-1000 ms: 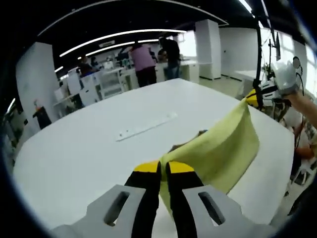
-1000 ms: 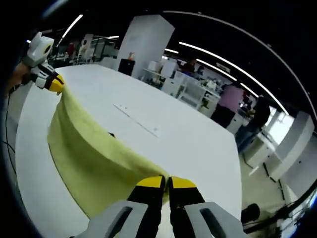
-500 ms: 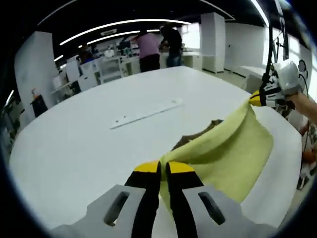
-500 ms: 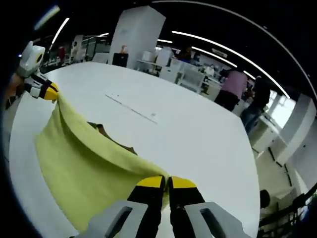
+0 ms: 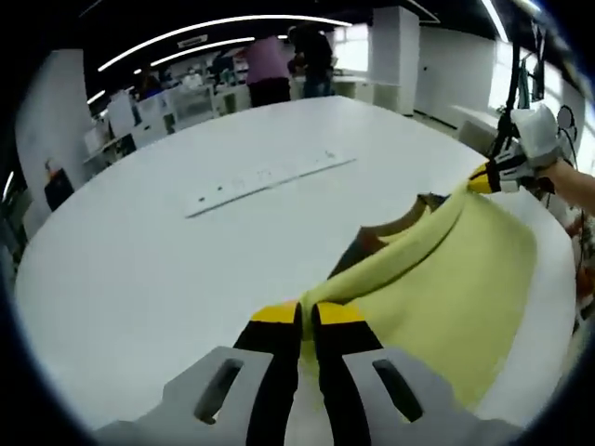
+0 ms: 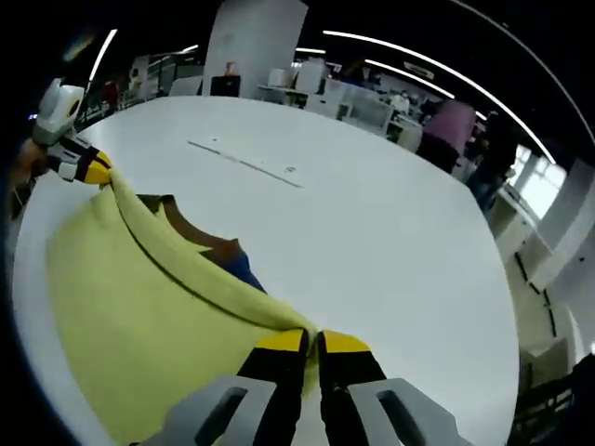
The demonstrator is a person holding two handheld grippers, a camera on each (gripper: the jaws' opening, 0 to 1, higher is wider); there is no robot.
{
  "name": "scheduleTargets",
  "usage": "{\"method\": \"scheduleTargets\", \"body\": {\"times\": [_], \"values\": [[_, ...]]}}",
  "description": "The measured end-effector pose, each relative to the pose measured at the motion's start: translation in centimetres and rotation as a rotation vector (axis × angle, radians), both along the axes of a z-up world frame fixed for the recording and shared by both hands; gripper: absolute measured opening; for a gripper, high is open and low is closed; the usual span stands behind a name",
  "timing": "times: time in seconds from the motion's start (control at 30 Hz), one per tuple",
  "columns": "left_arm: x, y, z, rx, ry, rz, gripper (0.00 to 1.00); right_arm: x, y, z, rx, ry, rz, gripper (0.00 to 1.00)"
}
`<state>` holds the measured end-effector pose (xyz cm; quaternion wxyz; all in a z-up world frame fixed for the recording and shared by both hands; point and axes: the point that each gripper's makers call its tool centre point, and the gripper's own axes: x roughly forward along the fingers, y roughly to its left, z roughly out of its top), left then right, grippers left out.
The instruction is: Fold the garment on the visible template until the final outline fits inside the template.
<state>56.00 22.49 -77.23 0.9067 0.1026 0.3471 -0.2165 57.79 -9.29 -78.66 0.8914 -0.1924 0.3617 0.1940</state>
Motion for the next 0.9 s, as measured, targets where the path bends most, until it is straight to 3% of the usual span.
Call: {"method": "scheduleTargets", "body": {"times": [0.13, 0.37, 0.47, 0.7, 0.83, 0.9], "values": [[0.1, 0.3, -1.1, -0.008, 0.029, 0.018, 0.03, 0.1, -0.2, -0.7, 0.008, 0.023, 0.0, 0.02], [0.2, 0.7, -1.5, 0.001, 0.026, 0.007, 0.07, -0.1, -0.1, -1.1, 0.03, 0.047, 0.013, 0.02], [0.0, 0.6, -1.2, -0.074, 0.04, 0.019, 0.08, -0.2, 0.0, -1.0, 0.038, 0.055, 0.02, 0.05], [-0.9, 0.8, -0.7, 0.033, -0.015, -0.128, 0.21, -1.0, 0.0, -0.6, 0.014, 0.066, 0.1, 0.2], [-1.2, 1.1, -1.2, 0.128, -0.041, -0.203, 0.25, -1.3, -0.4, -0.5, -0.087, 0.054, 0.184, 0.22], [-1.2, 1.0, -1.3, 0.14, -0.052, -0.218, 0.25, -1.2, -0.5, -0.6, -0.138, 0.041, 0.225, 0.19]]}}
